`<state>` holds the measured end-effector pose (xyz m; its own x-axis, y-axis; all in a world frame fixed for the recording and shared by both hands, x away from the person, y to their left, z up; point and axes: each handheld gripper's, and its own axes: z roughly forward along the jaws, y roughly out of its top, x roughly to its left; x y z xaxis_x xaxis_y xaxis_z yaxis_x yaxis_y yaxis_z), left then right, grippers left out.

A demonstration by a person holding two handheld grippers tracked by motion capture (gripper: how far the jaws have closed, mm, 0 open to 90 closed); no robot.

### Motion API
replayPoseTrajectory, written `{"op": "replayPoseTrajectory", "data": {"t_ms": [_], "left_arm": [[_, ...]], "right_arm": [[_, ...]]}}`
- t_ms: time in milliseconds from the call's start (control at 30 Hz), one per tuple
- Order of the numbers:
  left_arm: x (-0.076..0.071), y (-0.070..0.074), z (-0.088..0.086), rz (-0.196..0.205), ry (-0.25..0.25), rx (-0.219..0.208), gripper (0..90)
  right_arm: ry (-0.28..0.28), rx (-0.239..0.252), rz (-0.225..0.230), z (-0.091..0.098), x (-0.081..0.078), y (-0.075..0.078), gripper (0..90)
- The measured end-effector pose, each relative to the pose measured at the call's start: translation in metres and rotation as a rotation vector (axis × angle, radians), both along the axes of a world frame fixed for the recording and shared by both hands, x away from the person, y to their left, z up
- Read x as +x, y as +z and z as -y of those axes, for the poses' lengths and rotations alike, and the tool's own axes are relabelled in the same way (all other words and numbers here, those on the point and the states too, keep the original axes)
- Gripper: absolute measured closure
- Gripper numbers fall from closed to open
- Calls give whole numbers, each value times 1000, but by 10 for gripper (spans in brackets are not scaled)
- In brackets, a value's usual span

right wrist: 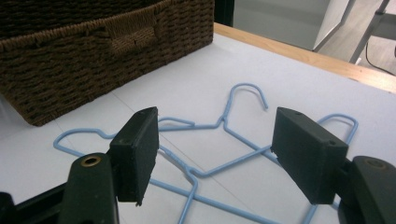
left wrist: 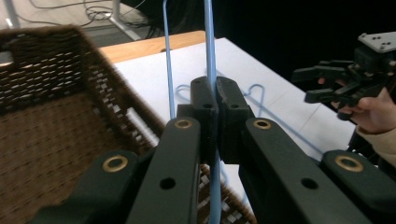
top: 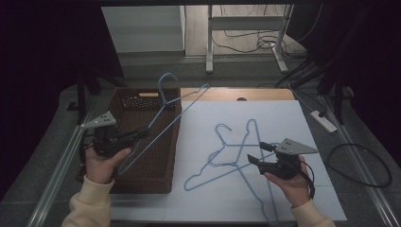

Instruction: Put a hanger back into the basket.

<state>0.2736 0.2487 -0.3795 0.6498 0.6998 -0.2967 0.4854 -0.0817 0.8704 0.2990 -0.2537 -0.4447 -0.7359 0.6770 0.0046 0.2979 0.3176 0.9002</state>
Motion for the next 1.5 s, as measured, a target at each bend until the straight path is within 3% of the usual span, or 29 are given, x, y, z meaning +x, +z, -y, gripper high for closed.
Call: {"op": "replayPoseTrajectory", "data": {"t_ms": [200,600,1067,1333,1500], "left_arm": [[1,-5,-25,2,41,11,867],[3,-13,-53,11,82,40,868],[10,-25,-69,-30,112,69,868],[20,-40,-69,-83,103,90,867],[27,-50,-65,-120,109,130,867]], "right_arm": [[-11,-6,-6,5,0,-4,320],[-33,-19,-22,14,0,-11,312],[-38,-56,-27,13,1,-15,307],[-35,-64,-32,11,1,-16,305],[-35,-66,-37,11,1,-17,304]]}}
